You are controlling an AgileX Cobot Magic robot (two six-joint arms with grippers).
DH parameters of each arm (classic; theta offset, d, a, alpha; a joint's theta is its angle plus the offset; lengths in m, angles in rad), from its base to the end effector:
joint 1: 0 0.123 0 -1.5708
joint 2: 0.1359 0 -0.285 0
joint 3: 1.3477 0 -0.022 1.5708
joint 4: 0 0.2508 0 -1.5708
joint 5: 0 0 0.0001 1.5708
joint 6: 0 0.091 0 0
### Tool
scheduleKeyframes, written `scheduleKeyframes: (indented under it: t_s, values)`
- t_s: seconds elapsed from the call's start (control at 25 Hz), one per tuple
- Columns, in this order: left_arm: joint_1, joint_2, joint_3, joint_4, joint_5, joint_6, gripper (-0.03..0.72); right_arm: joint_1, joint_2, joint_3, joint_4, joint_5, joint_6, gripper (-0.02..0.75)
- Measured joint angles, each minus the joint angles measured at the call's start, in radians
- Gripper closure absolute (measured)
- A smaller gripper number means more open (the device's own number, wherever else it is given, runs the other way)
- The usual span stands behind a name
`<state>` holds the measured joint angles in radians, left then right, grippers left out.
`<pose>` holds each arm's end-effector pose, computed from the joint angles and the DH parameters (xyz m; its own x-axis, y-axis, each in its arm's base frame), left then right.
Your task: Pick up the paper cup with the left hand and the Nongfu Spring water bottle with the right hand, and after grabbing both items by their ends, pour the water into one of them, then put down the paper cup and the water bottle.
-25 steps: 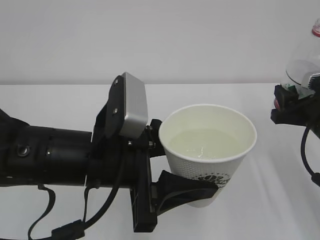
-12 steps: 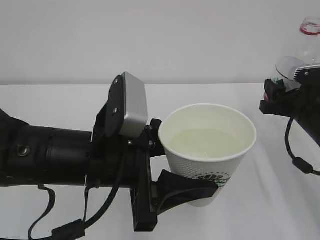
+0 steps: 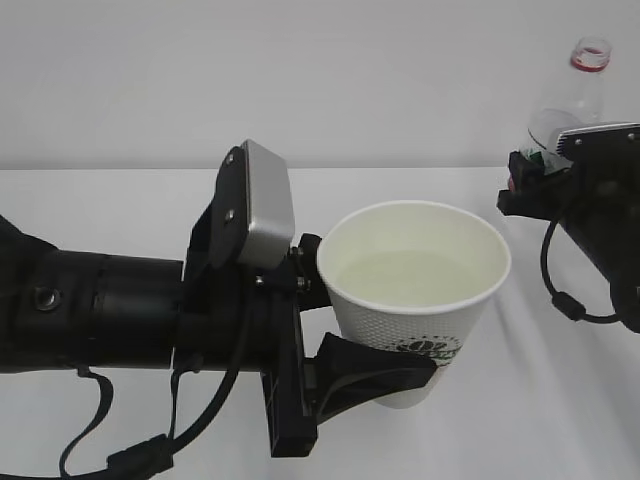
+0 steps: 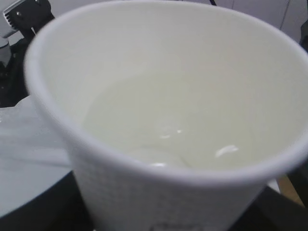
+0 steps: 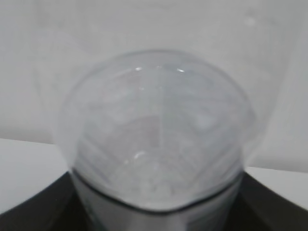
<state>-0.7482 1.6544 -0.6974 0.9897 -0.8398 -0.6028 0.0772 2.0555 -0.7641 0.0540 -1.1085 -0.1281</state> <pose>0.1874 -0.2512 0.2012 -0.0436 0.2430 -0.9690 0.9917 0.1281 -0.0125 0.3659 0.0239 0.1198 -0.0923 -0.1111 -0.9895 -0.0389 0.9934 -0.1080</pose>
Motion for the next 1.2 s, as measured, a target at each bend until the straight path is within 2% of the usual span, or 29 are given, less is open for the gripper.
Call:
scheduleKeyframes:
  t_s: [0.92, 1.2]
  values:
    - [0.0, 0.0, 0.0, -0.004, 0.0, 0.0, 0.188, 0.0, 0.203, -0.169, 0.0, -0.016, 0.002, 0.258]
    - [0.0, 0.0, 0.0, -0.004, 0.0, 0.0, 0.188, 0.0, 0.216, -0.169, -0.002, -0.004, 0.017, 0.093]
